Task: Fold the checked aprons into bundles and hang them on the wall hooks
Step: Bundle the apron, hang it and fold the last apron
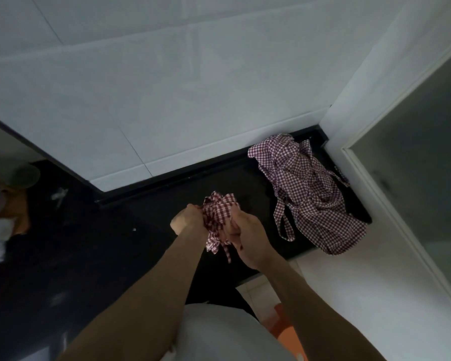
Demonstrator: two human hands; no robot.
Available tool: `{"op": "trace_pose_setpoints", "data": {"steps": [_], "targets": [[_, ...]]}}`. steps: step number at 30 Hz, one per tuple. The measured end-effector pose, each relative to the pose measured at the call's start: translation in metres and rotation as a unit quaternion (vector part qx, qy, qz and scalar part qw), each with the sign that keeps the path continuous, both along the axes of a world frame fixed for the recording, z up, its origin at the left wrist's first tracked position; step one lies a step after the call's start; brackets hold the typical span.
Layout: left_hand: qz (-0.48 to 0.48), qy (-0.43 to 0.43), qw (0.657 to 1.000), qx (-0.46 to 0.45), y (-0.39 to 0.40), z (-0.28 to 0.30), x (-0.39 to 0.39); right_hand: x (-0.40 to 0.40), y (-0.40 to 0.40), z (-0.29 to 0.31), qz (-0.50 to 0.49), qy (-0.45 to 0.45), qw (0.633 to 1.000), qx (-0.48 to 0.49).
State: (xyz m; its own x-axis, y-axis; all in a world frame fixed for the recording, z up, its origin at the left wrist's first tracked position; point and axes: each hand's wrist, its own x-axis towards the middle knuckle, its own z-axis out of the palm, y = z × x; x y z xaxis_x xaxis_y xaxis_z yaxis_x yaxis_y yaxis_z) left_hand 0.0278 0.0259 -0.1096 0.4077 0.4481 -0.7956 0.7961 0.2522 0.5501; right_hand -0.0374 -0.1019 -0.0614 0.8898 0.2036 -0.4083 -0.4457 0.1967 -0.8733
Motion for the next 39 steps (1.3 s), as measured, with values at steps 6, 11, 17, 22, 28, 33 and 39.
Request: {"op": "trace_pose_setpoints", "data": {"steps": [6, 11, 17, 22, 28, 33, 39], "targets": [[-0.156, 0.018, 0.978, 0.135, 0.003, 0.030, -0.004, -0.010, 0.003, 0.011, 0.009, -0.044, 0.999, -0.022], [-0.080, -0.164, 0.983, 0.002, 0.003, 0.068, -0.007, 0.000, -0.008, 0.032, -0.017, -0.040, 0.999, -0.004], [-0.372, -0.353, 0.854, 0.090, -0.003, 0.136, 0.027, 0.030, -0.043, 0.079, -0.028, -0.155, 0.968, -0.195], [-0.474, -0.436, 0.756, 0.116, -0.016, 0.196, 0.059, 0.069, -0.045, 0.156, -0.107, -0.195, 0.925, -0.307], [-0.512, -0.527, 0.667, 0.124, -0.048, 0.308, 0.081, 0.098, -0.072, 0.259, -0.112, -0.361, 0.799, -0.468], [-0.526, -0.562, 0.617, 0.164, -0.066, 0.383, 0.081, 0.093, -0.091, 0.334, 0.028, -0.336, 0.841, -0.423], [-0.492, -0.592, 0.627, 0.121, -0.068, 0.454, 0.072, 0.066, -0.102, 0.362, 0.078, -0.268, 0.854, -0.438]]}}
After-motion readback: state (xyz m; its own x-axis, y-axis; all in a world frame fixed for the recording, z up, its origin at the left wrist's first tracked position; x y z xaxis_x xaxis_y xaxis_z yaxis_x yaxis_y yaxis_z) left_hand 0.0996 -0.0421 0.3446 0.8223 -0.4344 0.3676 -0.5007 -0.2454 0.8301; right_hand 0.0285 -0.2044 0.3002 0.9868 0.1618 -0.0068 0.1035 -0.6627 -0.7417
